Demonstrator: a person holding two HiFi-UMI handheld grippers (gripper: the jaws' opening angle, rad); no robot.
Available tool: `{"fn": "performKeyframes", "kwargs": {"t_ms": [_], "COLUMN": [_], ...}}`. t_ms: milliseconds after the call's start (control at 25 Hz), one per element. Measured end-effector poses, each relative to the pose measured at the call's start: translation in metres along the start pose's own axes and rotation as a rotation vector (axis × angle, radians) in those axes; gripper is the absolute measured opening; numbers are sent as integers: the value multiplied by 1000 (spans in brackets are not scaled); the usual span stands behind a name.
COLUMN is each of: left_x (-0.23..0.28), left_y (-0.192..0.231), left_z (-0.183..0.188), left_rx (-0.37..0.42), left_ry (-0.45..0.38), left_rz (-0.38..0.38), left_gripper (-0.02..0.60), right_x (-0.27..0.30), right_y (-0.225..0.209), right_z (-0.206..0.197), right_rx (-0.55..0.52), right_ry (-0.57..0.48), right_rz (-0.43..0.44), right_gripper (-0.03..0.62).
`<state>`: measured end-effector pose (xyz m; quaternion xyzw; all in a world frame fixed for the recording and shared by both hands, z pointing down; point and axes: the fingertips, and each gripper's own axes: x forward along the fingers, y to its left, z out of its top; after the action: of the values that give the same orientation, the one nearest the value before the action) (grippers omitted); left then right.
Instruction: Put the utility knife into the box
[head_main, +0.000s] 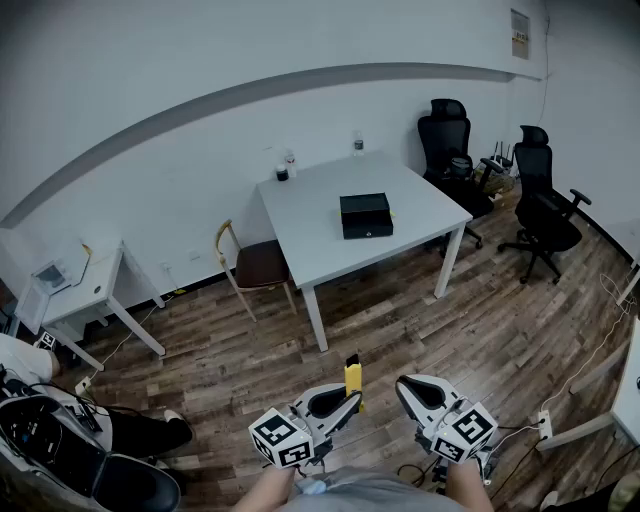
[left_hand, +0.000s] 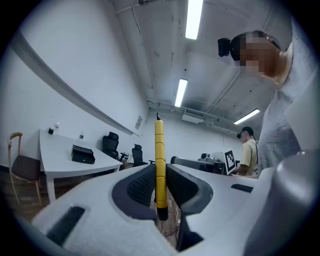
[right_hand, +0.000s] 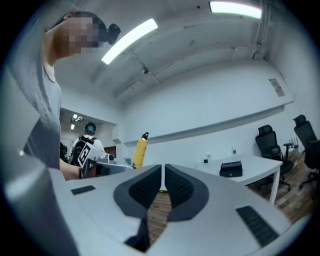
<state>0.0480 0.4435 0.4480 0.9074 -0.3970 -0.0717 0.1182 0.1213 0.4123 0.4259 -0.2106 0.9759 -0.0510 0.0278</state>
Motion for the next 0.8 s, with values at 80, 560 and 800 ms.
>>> {"fn": "performKeyframes", "kwargs": {"t_ms": [80,560,800], "left_x": [-2,-3,-7], "left_y": [-4,-13,-17], "left_z": [0,0,-1], "left_rx": [24,51,45], "left_ry": [4,-1,2], "left_rz": [2,6,9], "left_gripper": [75,75,75], "right_x": [2,4,0], "right_y": [3,16,16], "right_z": [0,-5,0], "right_rx": [-31,-50,-31], "right_ry": [7,27,12], "right_rz": [-6,37,32], "right_gripper": [44,44,44]}}
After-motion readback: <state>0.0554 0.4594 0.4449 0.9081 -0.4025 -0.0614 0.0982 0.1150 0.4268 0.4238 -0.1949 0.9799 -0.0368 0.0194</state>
